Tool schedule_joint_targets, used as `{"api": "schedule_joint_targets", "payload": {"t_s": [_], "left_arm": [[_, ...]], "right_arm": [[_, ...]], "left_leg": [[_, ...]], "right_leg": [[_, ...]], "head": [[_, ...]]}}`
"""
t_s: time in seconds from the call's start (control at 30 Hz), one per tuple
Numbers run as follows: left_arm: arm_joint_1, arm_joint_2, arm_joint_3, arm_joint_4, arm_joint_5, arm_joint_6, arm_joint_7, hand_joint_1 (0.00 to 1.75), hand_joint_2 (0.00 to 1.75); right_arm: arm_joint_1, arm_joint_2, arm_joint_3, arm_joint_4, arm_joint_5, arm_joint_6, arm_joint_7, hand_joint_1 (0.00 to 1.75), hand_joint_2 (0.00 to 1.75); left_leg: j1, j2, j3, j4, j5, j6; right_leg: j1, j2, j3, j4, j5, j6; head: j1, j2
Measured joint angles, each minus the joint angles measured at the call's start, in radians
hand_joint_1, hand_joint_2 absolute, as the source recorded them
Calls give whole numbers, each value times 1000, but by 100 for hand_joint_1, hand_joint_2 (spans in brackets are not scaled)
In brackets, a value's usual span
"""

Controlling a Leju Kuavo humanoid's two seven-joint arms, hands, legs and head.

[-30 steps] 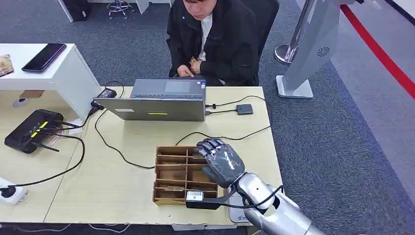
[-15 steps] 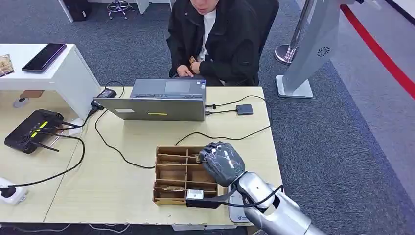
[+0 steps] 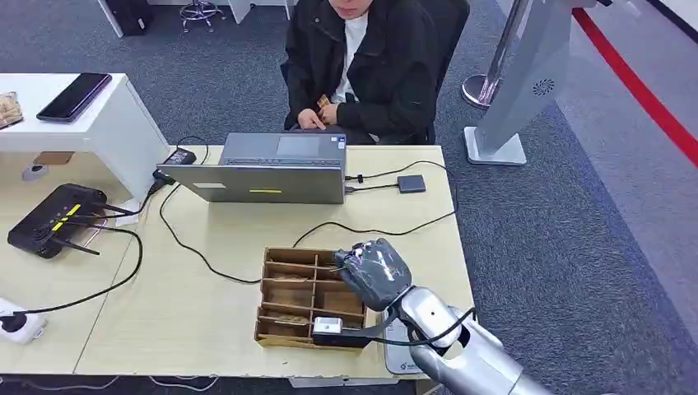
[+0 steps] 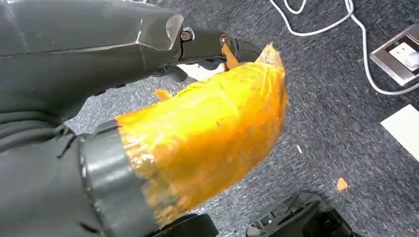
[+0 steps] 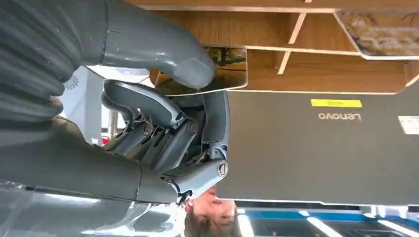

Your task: Pass the card to the sensor for recognition and then transmit it.

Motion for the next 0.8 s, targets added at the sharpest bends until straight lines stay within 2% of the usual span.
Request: {"api": "schedule_joint_targets", "payload": {"t_s": [0.07, 0.33, 0.47, 0.8], "left_arm": [[0, 0, 0, 0, -1, -1, 0, 0, 0], [0, 0, 10, 0, -1, -1, -1, 0, 0], [1, 0, 18, 0, 1, 1, -3, 0, 0], [11, 0, 42, 0, 14, 12, -15, 0, 0]], "right_arm": [[0, 1, 0, 0, 0, 0, 0, 175, 175], [2, 2, 0, -13, 13, -40, -5, 175, 175], [10, 2, -6, -66, 20, -92, -13, 175, 175], [27, -8, -50, -224, 9, -168, -31, 175, 175]], "left_leg": [[0, 0, 0, 0, 0, 0], [0, 0, 0, 0, 0, 0], [0, 0, 0, 0, 0, 0], [0, 0, 0, 0, 0, 0]], "right_leg": [[0, 0, 0, 0, 0, 0], [0, 0, 0, 0, 0, 0], [0, 0, 0, 0, 0, 0], [0, 0, 0, 0, 0, 0]], "head": [[0, 0], [0, 0], [0, 0], [0, 0]]}}
